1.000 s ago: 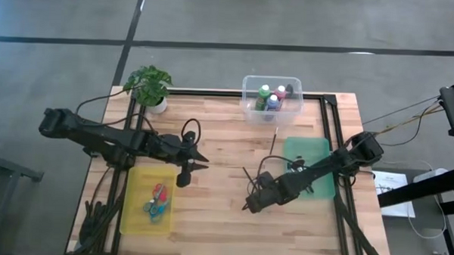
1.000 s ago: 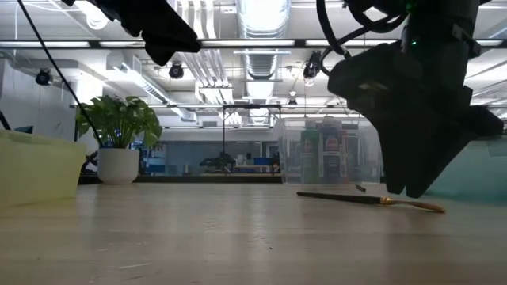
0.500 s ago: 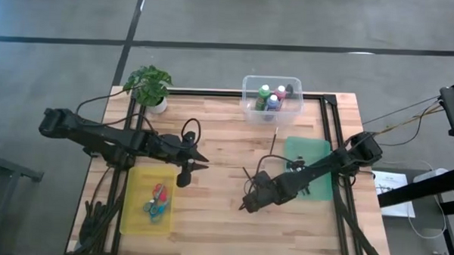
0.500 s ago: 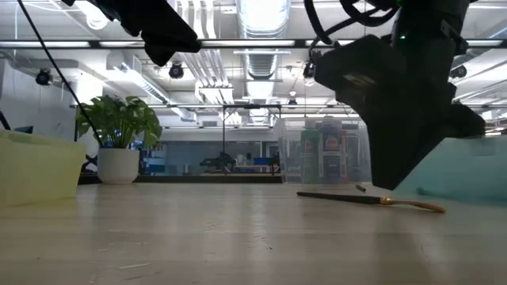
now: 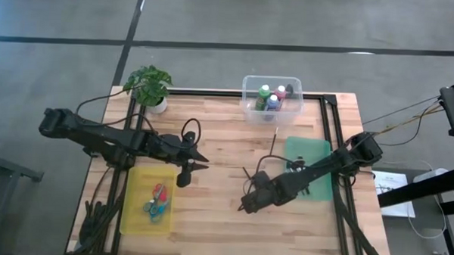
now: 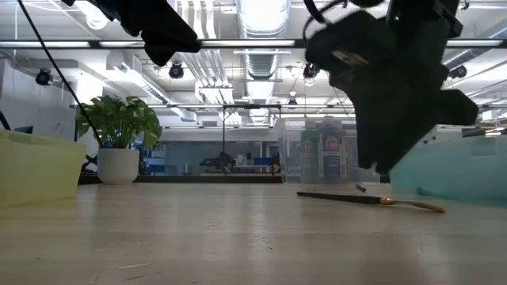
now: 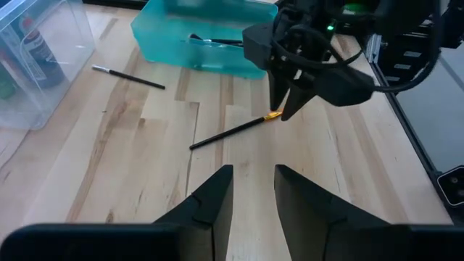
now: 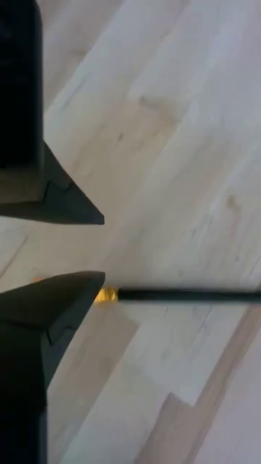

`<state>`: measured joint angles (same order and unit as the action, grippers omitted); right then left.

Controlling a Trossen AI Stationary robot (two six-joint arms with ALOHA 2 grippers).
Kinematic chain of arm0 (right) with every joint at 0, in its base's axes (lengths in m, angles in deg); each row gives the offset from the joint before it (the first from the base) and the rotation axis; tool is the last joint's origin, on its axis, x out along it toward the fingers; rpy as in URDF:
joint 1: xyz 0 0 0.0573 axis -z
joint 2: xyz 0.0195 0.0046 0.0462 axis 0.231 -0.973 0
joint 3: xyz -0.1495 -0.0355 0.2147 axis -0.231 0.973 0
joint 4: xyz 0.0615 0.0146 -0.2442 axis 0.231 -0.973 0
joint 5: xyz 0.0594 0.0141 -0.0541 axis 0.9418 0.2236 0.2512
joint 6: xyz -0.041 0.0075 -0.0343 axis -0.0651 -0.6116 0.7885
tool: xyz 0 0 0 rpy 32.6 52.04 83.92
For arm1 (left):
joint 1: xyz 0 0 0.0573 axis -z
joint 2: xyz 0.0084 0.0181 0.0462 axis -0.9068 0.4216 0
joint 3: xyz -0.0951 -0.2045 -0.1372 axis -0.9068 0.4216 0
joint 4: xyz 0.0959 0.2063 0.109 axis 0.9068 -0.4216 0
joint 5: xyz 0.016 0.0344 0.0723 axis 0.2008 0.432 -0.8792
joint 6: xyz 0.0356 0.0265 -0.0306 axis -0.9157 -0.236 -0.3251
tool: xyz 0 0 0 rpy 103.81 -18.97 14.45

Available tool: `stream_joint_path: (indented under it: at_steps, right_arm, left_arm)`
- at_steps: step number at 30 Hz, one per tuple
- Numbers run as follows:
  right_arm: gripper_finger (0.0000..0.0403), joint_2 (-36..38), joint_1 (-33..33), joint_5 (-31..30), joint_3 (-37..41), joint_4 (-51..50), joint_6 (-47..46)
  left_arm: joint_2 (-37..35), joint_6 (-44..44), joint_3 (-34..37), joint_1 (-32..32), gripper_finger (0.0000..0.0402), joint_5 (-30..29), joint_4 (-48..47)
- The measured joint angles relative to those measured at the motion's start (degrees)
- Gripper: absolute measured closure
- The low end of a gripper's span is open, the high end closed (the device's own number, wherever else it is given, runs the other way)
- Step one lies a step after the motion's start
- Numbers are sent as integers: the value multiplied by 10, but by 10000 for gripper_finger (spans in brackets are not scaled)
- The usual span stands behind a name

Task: Pick & Place Paint Supplies
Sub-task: Put the black paint brush into the green bin

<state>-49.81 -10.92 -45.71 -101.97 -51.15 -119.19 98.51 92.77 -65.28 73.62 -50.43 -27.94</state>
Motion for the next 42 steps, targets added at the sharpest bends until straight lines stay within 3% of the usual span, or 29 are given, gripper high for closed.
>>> stream_joint_path:
  at_steps: [4,10,22,30,42]
  right_arm:
    - [259,0,0,10,10,0,-21]
    - [255,-36,1,26,4,-1,-21]
    - [255,-163,-2,35,-134,-122,16]
    - [255,-165,-3,-39,-211,-227,21]
    - [255,-160,-1,-34,-199,-277,20]
  left_arm:
    - [0,0,0,0,288,0,0]
    - [0,0,0,0,288,0,0]
    - [0,17,0,2,288,5,0]
    - [0,17,0,3,288,7,0]
    - [0,15,0,3,288,7,-1]
